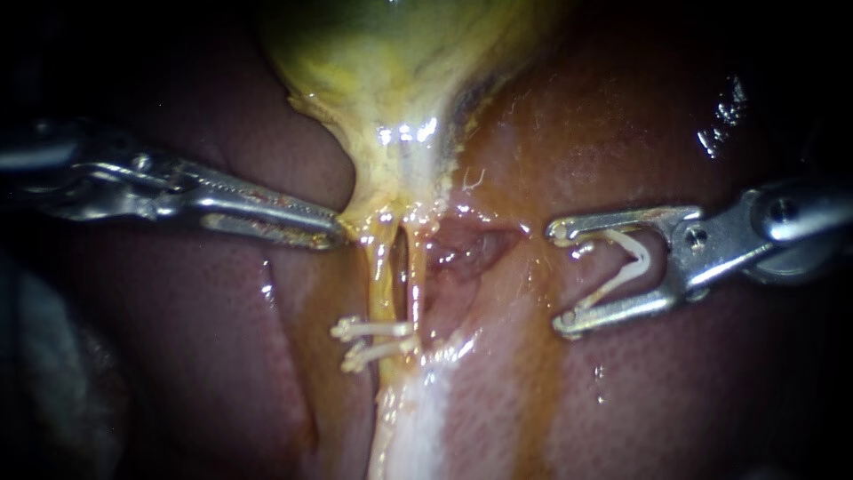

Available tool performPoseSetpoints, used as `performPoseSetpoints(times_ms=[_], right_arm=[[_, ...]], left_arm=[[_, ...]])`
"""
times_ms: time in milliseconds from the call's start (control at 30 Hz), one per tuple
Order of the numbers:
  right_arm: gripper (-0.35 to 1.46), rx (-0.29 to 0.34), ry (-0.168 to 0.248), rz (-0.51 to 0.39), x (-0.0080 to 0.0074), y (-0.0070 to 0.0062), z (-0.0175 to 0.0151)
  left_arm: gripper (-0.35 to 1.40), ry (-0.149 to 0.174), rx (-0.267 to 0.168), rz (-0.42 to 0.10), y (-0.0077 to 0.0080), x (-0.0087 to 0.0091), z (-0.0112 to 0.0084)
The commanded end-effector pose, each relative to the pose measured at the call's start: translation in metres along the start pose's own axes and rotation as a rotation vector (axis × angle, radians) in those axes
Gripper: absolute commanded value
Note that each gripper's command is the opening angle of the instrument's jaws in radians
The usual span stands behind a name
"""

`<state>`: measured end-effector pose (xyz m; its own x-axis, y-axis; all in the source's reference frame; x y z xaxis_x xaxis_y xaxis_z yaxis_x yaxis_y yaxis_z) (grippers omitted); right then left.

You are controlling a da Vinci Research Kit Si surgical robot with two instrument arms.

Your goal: Clipping third clip left tube

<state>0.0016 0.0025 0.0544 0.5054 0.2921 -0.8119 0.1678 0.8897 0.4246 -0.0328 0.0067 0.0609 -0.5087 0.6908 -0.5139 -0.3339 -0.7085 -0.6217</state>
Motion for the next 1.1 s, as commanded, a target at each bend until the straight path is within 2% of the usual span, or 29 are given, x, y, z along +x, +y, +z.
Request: performPoseSetpoints(times_ms=[33,133,333,433,533,600,767,900,1100], right_arm=[[0.47,0.0,0.001,0.0,0.0,0.0,0.0],[0.47,0.0,0.0,0.006,0.0,-0.0001,0.0],[0.47,-0.001,0.0,0.012,0.0001,-0.0001,0.0],[0.47,-0.002,0.003,0.02,0.0004,0.0,0.0002],[0.47,-0.007,0.024,0.043,0.0009,0.0001,0.0008],[0.47,-0.011,0.053,0.078,0.0015,0.0,0.0015],[0.47,0.018,0.137,0.208,0.0035,-0.0002,0.0039],[0.46,0.041,0.178,0.295,0.0049,-0.0002,0.0059],[0.44,0.057,0.234,0.385,0.0064,0.0006,0.0085]], left_arm=[[-0.35,0.0,-0.003,0.001,0.0,0.0001,-0.0003],[-0.35,-0.003,-0.017,-0.002,-0.0001,0.0007,-0.0019],[-0.35,0.012,0.018,-0.017,-0.0003,0.0029,-0.0064],[-0.35,0.024,0.023,-0.012,-0.0001,0.0035,-0.0077],[-0.35,0.025,0.026,-0.013,0.0002,0.0034,-0.0077],[-0.35,0.026,0.029,-0.014,0.0004,0.0034,-0.0074],[-0.35,0.026,0.031,-0.014,0.0004,0.0034,-0.0072],[-0.35,0.026,0.031,-0.014,0.0004,0.0034,-0.0072],[-0.35,0.026,0.031,-0.008,0.0005,0.0034,-0.0071]])
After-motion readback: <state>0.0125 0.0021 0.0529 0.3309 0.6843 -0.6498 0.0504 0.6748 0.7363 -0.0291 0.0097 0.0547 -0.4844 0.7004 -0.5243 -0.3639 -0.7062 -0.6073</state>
